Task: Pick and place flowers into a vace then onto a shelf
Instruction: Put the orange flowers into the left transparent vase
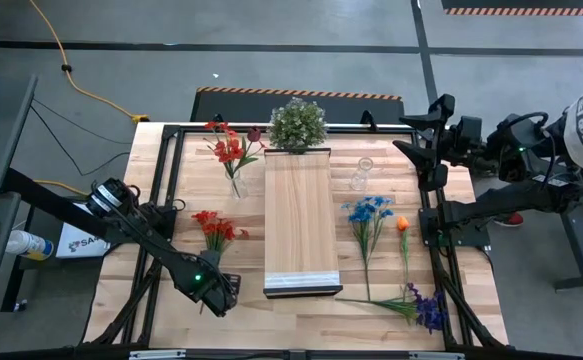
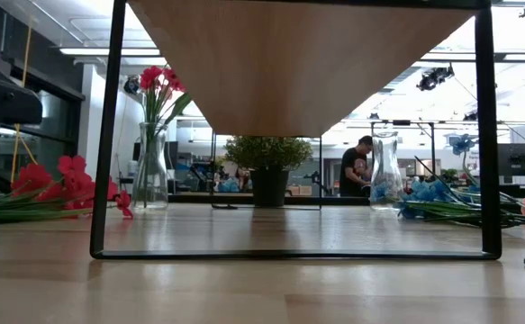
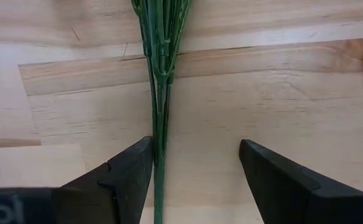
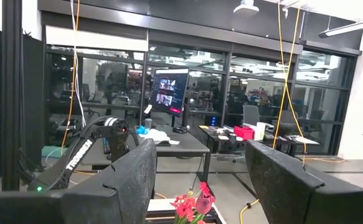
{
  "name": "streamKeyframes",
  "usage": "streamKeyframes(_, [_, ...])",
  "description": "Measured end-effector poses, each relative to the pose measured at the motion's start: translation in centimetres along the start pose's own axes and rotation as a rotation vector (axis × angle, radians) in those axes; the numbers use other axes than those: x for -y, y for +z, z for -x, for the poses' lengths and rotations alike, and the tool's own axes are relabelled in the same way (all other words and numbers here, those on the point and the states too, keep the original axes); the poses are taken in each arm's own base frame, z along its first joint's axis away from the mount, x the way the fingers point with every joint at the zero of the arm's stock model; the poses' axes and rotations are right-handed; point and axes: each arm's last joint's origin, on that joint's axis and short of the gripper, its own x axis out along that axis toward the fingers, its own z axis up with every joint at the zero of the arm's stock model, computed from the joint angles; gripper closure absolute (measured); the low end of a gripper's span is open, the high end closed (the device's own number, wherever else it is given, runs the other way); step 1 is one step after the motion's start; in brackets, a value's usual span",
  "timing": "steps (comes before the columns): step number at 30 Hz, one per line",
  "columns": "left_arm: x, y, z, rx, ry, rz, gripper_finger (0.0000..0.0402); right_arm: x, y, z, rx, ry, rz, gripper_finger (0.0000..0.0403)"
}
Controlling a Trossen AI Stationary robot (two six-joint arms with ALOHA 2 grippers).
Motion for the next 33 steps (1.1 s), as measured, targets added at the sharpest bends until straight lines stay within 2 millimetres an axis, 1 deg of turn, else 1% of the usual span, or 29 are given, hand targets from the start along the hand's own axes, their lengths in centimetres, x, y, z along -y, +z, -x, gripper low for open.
streamKeyframes(3, [0.0, 0.0, 0.0, -0.006, -0.003, 0.000, 0.0129, 0.0, 0.0, 0.0, 0.001, 0.000, 0.001, 0.0167])
streamKeyframes(7, [0.1, -0.1, 0.0, -0.015, -0.008, 0.007, 0.0164, 0.0, 0.0, 0.0, 0.001, 0.000, 0.002, 0.0167])
streamKeyframes(19, [0.1, -0.2, 0.0, -0.027, -0.007, 0.080, 0.0334, 0.0, 0.0, 0.0, 0.001, 0.000, 0.003, 0.0167])
streamKeyframes(22, [0.1, -0.2, 0.0, -0.026, -0.007, 0.082, 0.0368, 0.0, 0.0, 0.0, 0.001, 0.000, 0.000, 0.0167])
streamKeyframes(26, [0.1, -0.1, 0.2, -0.029, -0.013, 0.083, 0.0369, 0.0, 0.0, 0.0, 0.001, 0.000, -0.001, 0.0167])
streamKeyframes(33, [0.2, -0.2, 1.4, -0.005, -0.033, 0.094, 0.0369, 0.0, 0.0, 0.0, 0.001, 0.000, -0.002, 0.0167])
